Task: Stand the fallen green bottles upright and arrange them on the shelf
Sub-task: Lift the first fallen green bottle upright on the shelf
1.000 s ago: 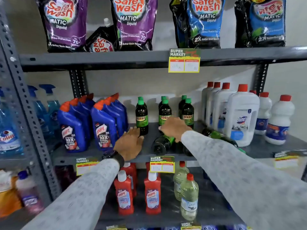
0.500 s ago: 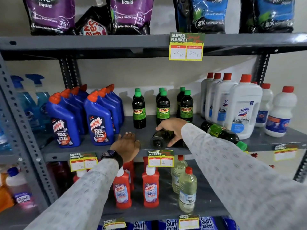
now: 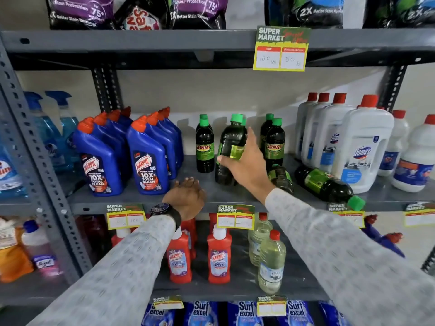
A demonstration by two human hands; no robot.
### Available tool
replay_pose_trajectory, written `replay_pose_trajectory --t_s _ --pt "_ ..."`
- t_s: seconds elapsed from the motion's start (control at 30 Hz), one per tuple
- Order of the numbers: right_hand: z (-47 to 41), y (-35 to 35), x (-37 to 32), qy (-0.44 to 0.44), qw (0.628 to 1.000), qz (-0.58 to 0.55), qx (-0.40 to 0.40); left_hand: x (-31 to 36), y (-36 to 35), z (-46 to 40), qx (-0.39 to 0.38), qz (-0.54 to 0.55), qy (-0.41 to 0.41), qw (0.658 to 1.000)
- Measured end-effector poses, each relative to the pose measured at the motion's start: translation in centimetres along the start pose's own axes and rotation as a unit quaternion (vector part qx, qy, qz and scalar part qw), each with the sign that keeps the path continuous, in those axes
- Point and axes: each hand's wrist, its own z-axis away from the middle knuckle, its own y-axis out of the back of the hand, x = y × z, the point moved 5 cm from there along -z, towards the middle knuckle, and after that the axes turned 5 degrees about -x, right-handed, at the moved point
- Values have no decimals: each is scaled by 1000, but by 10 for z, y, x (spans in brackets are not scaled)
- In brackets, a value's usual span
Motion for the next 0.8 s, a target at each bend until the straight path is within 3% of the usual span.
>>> replay_pose_trajectory --t_s 0.2,0.47,0.57,0.67,0.8 --pt "24 -21 14 70 995 64 -4 4 7 3 10 31 15 999" --pt "25 -26 23 61 995 78 -3 1 4 4 21 63 22 998" --pt "25 -26 32 40 999 -9 -17 1 3 5 16 70 27 997" --pt "19 -30 52 -11 987 -134 -87 3 0 7 6 73 27 997" --pt "9 -38 59 -22 980 -143 -138 -1 0 6 10 70 27 997"
